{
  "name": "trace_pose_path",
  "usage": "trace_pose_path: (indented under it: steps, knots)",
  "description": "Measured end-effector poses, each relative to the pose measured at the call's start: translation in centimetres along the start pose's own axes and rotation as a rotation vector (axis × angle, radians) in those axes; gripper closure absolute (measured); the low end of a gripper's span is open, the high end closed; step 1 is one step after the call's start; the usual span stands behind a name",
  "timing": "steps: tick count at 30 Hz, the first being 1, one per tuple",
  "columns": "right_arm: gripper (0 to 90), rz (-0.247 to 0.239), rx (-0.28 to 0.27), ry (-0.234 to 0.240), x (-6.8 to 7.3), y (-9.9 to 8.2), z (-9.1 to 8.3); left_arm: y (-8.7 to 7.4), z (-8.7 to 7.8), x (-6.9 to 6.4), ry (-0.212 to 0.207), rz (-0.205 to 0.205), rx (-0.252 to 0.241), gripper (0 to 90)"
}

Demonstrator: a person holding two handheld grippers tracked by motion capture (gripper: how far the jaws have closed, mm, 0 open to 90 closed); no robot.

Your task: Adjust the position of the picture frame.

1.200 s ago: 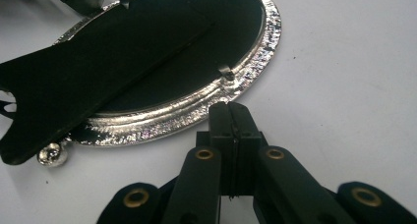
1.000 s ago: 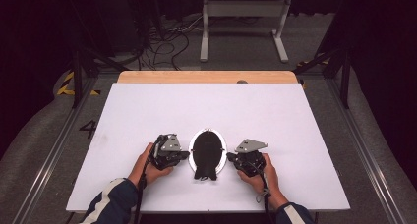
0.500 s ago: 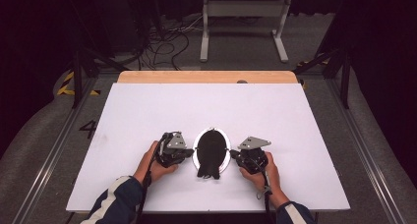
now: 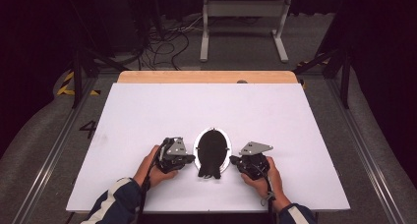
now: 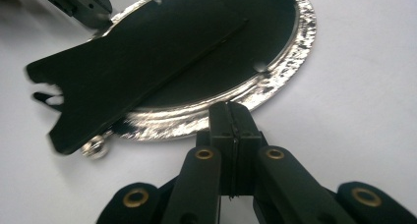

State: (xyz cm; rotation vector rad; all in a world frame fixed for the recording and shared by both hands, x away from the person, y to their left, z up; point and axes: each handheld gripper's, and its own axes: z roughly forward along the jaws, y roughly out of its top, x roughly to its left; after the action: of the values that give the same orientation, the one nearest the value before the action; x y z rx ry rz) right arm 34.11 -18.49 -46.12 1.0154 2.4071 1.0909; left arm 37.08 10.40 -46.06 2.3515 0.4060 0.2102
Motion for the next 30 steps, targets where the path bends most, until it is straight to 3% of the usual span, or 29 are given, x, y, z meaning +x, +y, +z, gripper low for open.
trace_pose_path:
  steps: [3,8,19,30]
  knots:
    - [90.0,-0.007,0.002,0.022,0.6,-0.4,-0.4,-0.1,-0.1,-0.9,-0.034,0.009,-0.002,90.0]
    - [90.0,-0.015,0.006,0.061,1.5,-0.7,-0.7,0.1,0.1,-1.7,-0.055,0.02,-0.007,89.9]
    - [90.0,-0.027,0.001,0.062,1.9,-0.5,-0.4,0.4,0.5,-2.0,-0.037,0.029,-0.012,90.0]
    - [90.0,-0.012,-0.002,0.034,1.1,-0.2,-0.2,1.0,1.2,-1.4,-0.022,0.026,-0.023,90.0]
